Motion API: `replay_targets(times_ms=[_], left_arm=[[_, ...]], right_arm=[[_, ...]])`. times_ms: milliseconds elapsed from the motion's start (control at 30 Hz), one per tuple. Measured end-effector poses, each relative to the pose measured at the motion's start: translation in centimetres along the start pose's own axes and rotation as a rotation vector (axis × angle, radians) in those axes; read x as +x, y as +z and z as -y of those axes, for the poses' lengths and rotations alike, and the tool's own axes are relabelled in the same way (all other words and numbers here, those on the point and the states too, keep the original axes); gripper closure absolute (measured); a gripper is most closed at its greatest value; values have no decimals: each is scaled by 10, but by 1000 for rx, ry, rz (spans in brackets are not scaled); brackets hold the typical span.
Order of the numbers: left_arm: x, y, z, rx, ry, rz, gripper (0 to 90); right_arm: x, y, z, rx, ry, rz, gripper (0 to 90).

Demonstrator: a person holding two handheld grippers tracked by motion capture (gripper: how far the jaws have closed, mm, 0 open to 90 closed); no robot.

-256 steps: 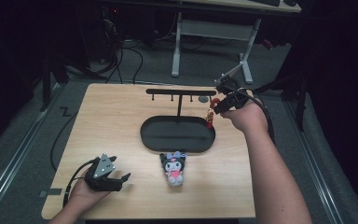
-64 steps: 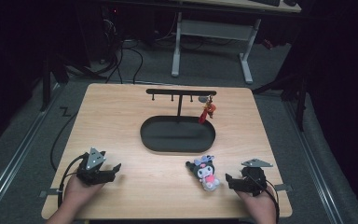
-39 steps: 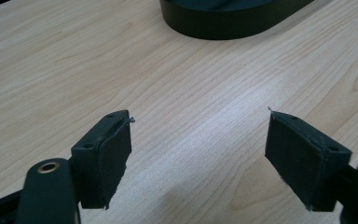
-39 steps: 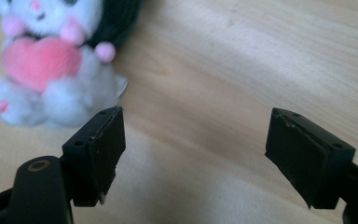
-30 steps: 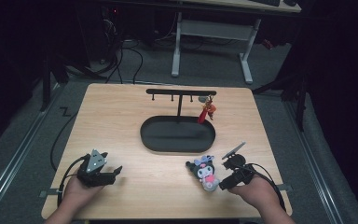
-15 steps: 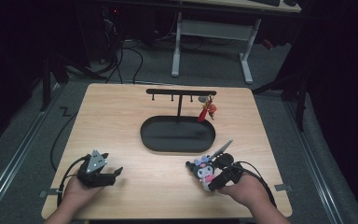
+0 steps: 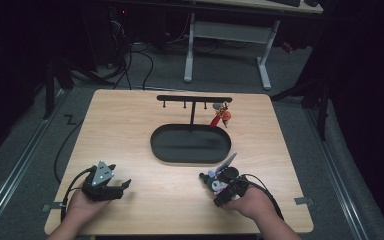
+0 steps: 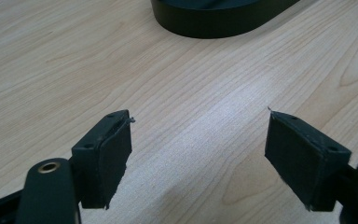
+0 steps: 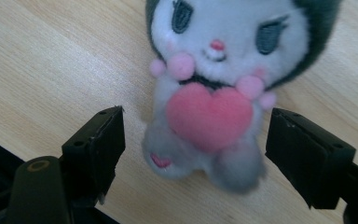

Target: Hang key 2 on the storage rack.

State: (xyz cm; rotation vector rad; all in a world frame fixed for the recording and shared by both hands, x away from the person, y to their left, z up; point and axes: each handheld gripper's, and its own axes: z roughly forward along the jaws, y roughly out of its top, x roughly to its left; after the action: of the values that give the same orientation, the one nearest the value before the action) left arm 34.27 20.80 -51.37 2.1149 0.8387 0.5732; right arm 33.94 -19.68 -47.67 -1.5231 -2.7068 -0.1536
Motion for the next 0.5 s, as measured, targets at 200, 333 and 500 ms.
replay_targets(times_ms=[200, 333, 500], left_arm=[[0, 0, 0, 2, 3, 3, 234], [-1, 1, 0, 3, 5, 3, 235], [-1, 1, 0, 4, 6, 4, 236]], right_arm=[[0, 9, -3, 6, 7, 1, 224], [-1, 11, -5, -5, 16, 15, 386], [-1, 7, -5, -16, 10, 21, 468]])
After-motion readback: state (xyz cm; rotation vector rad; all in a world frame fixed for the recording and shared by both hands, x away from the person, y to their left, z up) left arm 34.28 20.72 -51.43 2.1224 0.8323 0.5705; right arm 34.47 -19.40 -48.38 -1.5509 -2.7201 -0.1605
